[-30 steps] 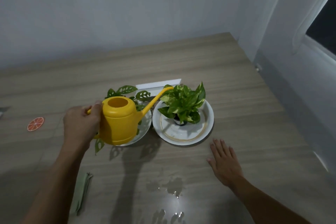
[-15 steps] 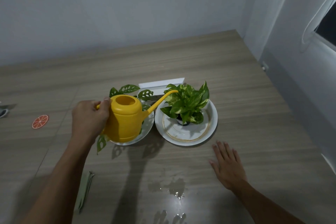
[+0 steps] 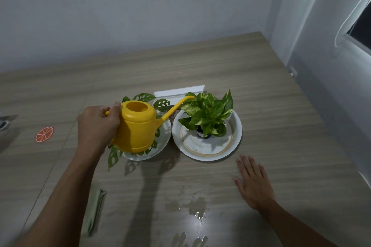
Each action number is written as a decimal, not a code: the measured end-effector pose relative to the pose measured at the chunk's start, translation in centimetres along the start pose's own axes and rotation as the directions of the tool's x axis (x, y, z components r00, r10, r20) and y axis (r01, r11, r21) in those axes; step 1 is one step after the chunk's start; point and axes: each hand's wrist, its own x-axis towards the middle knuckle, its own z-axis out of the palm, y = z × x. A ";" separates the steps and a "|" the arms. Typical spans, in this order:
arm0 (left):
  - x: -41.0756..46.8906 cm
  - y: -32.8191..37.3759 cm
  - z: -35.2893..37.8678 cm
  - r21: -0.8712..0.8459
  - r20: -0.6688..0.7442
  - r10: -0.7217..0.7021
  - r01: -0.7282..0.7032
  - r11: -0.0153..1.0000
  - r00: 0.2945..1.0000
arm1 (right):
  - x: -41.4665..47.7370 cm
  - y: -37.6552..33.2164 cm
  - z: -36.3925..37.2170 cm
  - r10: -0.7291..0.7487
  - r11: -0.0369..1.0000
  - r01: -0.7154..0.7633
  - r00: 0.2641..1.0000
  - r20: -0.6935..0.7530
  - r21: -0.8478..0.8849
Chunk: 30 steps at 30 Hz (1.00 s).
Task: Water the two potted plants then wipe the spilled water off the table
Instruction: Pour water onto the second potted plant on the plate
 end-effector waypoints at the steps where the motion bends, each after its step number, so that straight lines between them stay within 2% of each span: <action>1: 0.0 -0.1 -0.2 0.002 0.005 -0.004 0.004 1.000 1.000 | 0.0 0.0 0.0 0.001 1.000 -0.001 1.000 -0.002 0.001; 13: -0.8 0.2 -1.4 0.005 0.085 -0.055 0.055 0.998 0.995 | 0.0 0.1 0.1 0.000 1.000 0.000 1.000 0.022 -0.016; 30: -0.1 0.8 -0.4 0.026 0.040 -0.026 0.025 0.999 0.999 | 0.0 0.0 -0.2 0.004 1.000 -0.005 1.000 0.026 0.001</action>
